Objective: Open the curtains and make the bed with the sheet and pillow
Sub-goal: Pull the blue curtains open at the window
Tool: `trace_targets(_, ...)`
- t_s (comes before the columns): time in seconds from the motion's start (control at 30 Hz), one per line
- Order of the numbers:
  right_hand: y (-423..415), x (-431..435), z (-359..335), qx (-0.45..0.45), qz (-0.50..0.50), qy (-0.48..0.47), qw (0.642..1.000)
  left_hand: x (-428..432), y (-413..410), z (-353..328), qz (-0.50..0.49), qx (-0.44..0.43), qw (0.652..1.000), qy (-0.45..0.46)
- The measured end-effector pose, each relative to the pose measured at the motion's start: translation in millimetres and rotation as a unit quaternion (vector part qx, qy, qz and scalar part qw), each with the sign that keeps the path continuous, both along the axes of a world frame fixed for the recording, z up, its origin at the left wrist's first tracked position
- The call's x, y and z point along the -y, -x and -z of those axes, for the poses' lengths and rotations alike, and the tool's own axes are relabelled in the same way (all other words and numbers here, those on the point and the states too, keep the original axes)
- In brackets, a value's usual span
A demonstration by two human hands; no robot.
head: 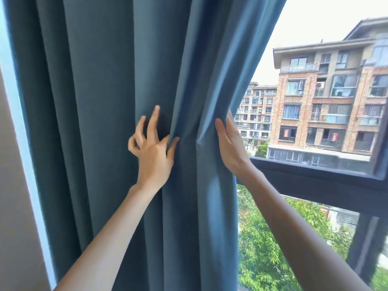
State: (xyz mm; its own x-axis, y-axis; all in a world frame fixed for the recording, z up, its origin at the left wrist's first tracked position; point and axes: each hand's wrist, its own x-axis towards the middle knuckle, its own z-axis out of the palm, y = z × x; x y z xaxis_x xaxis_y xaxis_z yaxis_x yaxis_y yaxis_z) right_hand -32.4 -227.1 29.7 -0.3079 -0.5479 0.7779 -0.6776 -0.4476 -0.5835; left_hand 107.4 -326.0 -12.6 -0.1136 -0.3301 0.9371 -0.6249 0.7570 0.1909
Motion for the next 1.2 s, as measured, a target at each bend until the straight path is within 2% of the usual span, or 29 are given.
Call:
trace_targets(0.1, -7.8, 32.4, -3.9, -0.013, 0.007, 0.013, 1.0, 30.6, -10.6, -4.6, 0.021, -0.021, 0.999, -0.013)
trace_targets(0.27, -17.8, 78.1, -12.0, 0.001, 0.005, 0.035, 0.999, 75.2, -12.7, -11.1, 0.204, -0.085, 0.969, -0.115)
trace_targets(0.37, -20.0, 101.9, -16.3, -0.005, -0.009, 0.061, 0.998, 90.4, -11.4, -16.2, 0.263, -0.125, 0.946, -0.146)
trace_targets(0.7, -39.4, 205.6, -25.4, -0.037, -0.055, 0.04, 0.997, 175.3, -24.0, -26.0, 0.258, -0.145, 0.949, -0.106)
trace_targets(1.03, -109.0, 297.1, -33.6, -0.089, -0.107, 0.04, 0.989, 264.9, -89.2, -30.1, 0.238, -0.102, 0.962, -0.087)
trace_targets(1.2, -145.5, 345.6, -39.7, -0.064, -0.119, 0.03, 0.99, 304.9, -130.4, -41.0, 0.235, -0.097, 0.963, -0.089)
